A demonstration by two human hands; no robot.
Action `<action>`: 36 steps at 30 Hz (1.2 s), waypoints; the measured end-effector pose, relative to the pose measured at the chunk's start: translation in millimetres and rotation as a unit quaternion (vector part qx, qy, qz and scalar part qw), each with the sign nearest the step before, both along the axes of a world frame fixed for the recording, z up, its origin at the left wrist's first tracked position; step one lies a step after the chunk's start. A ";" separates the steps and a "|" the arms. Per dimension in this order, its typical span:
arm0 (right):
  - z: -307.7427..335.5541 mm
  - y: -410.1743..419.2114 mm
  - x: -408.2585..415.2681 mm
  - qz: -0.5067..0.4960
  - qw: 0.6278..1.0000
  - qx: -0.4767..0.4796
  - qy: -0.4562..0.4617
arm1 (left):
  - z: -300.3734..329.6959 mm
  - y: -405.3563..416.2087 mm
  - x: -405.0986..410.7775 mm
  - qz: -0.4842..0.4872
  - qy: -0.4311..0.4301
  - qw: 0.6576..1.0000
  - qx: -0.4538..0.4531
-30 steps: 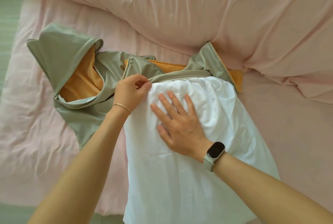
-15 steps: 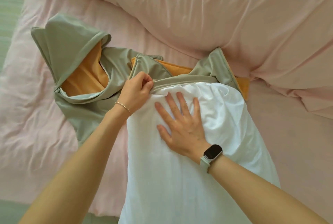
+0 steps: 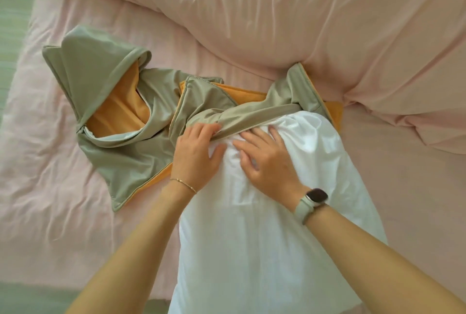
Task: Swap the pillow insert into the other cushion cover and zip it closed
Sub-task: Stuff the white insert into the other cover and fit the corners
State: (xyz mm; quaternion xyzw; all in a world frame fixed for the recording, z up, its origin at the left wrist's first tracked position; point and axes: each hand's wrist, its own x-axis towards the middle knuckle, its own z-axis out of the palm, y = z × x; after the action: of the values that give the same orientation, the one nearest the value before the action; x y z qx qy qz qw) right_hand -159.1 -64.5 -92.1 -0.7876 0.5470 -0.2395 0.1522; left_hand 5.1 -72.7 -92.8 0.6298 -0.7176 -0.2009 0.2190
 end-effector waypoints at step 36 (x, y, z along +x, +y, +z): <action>31.4 -40.3 -132.6 -0.252 0.892 0.260 -0.272 | 18.0 27.6 -132.6 -0.051 -0.217 0.974 -0.035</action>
State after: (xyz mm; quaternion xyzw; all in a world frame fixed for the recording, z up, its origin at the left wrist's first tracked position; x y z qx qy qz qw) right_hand -291.7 -104.9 -60.8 -0.4595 0.7074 -0.3234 0.4289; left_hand -127.5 -45.1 -74.9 0.6126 -0.7860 -0.0451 0.0696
